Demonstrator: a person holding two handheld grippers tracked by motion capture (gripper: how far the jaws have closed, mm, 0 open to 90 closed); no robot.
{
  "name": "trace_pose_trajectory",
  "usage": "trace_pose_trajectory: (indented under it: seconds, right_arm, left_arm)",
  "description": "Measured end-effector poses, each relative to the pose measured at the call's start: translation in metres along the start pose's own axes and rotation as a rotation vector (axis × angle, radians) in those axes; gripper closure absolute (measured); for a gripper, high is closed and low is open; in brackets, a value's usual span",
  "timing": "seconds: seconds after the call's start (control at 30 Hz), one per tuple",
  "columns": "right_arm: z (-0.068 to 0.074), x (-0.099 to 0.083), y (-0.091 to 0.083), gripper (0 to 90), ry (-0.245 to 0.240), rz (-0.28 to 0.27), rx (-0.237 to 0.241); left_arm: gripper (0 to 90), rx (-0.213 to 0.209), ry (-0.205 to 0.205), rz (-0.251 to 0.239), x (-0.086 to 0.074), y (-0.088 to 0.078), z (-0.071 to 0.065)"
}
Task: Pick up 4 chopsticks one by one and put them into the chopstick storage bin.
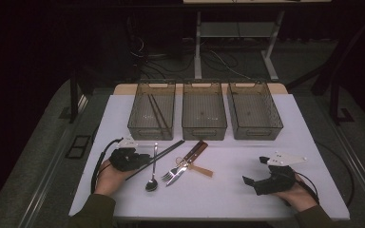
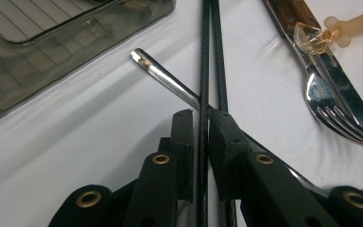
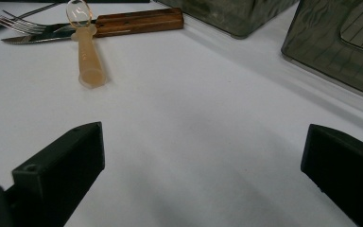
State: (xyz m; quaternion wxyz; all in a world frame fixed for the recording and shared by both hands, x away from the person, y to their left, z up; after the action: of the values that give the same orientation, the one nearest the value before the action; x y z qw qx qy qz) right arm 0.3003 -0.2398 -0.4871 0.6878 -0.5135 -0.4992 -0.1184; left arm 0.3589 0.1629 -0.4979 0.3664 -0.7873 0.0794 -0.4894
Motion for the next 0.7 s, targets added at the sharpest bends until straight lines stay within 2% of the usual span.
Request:
trace_pose_trajectory:
  seconds: [0.07,0.27,0.43,0.7]
  right_arm:
    - [-0.0002,0.0003,-0.0004,0.1,0.002,-0.001,-0.002]
    - [-0.0005,0.0001,-0.0007,0.1,0.005,0.0,-0.003]
    - [0.0001,-0.0002,-0.0003,0.1,-0.001,0.002,-0.003]
    - [0.0001,-0.0003,-0.0004,0.1,-0.001,0.003,-0.002]
  left_arm:
    - [79.9,0.002,-0.004,-0.003,-0.0007,0.0,-0.0008]
    - [81.1,0.035,0.045,0.022,-0.0008,0.0007,-0.0024]
    - [84.8,0.033,0.038,0.021,-0.0013,0.0002,-0.0016]
    - [86.0,0.03,0.033,0.015,-0.0011,0.0001,-0.0011]
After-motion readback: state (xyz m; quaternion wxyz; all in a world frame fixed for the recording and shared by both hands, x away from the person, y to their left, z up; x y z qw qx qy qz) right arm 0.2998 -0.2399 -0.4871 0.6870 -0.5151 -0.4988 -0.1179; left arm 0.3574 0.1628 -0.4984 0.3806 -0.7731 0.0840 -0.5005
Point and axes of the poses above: each handheld gripper's, and its own axes: y roughly forward along the jaws, x roughly out of its top, z roughly to its left, the point moved 7 cm from there along y, roughly forward along the jaws, and after that the axes turned 11 degrees about -x, right-handed, at the moved point
